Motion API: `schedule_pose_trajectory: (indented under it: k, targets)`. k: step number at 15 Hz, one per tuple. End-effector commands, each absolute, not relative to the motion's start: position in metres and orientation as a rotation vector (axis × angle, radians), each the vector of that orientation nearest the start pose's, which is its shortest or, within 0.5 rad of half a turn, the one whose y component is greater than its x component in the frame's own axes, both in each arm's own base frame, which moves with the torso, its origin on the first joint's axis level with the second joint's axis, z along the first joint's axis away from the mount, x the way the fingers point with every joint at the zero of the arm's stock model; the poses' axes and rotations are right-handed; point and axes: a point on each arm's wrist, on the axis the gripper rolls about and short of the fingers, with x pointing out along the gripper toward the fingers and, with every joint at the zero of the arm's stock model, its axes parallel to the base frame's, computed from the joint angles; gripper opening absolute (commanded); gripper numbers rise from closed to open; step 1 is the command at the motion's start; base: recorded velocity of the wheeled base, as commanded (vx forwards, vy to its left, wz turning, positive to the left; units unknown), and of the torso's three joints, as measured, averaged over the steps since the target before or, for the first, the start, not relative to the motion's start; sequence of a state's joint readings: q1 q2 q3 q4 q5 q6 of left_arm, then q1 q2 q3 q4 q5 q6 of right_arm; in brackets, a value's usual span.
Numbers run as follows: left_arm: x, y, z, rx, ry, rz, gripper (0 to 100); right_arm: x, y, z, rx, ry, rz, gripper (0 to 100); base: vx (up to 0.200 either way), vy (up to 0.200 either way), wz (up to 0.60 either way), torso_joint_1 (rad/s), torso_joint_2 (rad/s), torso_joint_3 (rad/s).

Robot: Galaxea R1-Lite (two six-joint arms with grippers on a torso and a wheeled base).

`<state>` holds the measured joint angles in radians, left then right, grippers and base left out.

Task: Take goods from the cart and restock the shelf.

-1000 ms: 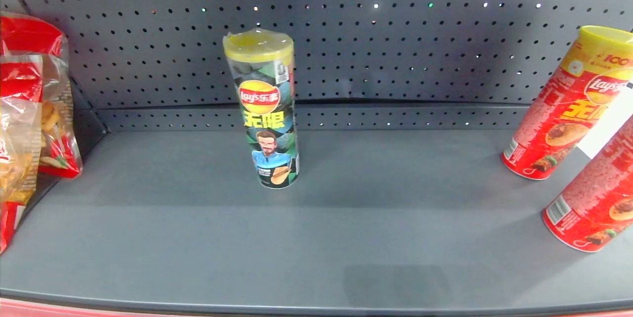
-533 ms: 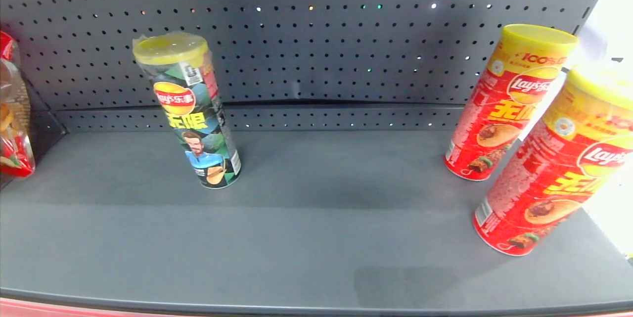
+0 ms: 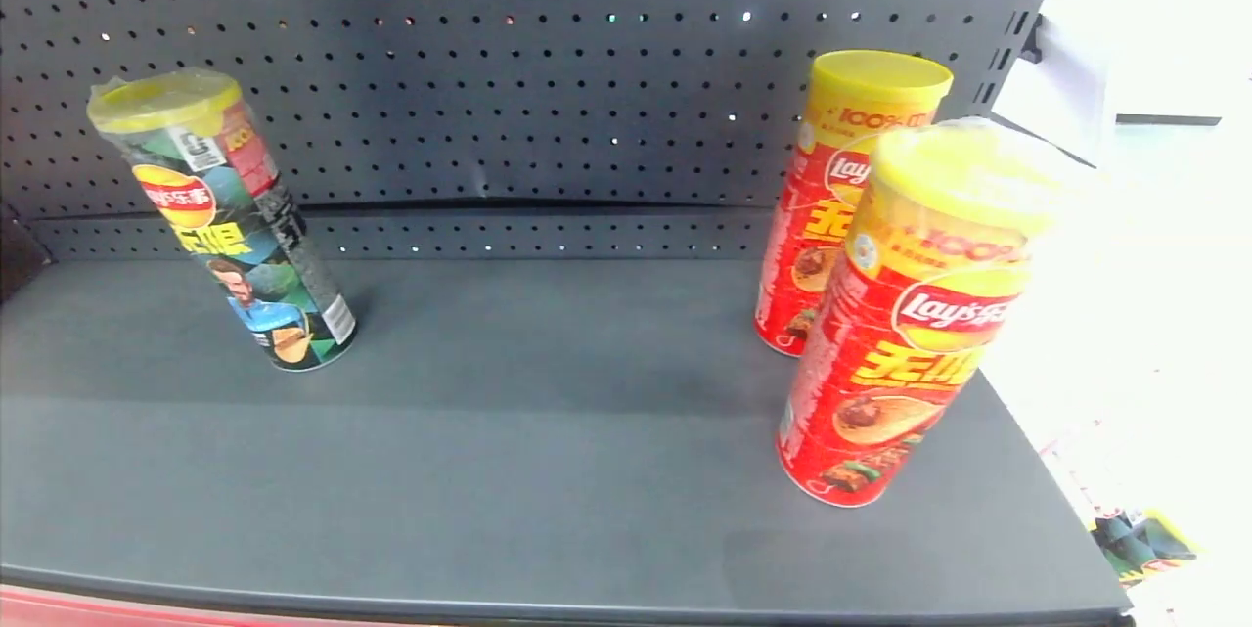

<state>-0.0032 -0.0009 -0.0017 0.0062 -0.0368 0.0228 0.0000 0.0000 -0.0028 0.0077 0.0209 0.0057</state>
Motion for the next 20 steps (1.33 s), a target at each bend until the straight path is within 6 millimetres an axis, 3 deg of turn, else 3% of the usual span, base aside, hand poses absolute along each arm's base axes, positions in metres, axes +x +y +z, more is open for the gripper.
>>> schedule_pose_trajectory:
  k: [1,4,20]
  targets:
    - [-0.0229,-0.0008,0.0753,0.021,0.004,-0.040,100,-0.0230,0.0005,0.0755,0.006,0.005,0.021,100,0.000,-0.200,0.00,0.002,0.00,0.007]
    - [-0.0229,-0.0008,0.0753,0.023,0.004,-0.040,100,-0.0230,0.0005,0.0755,0.006,0.005,0.021,100,0.000,-0.200,0.00,0.002,0.00,0.004]
    - [-0.0229,-0.0008,0.0753,0.021,0.004,-0.040,100,-0.0230,0.0005,0.0755,0.006,0.005,0.021,100,0.000,0.000,0.00,0.000,0.00,0.000]
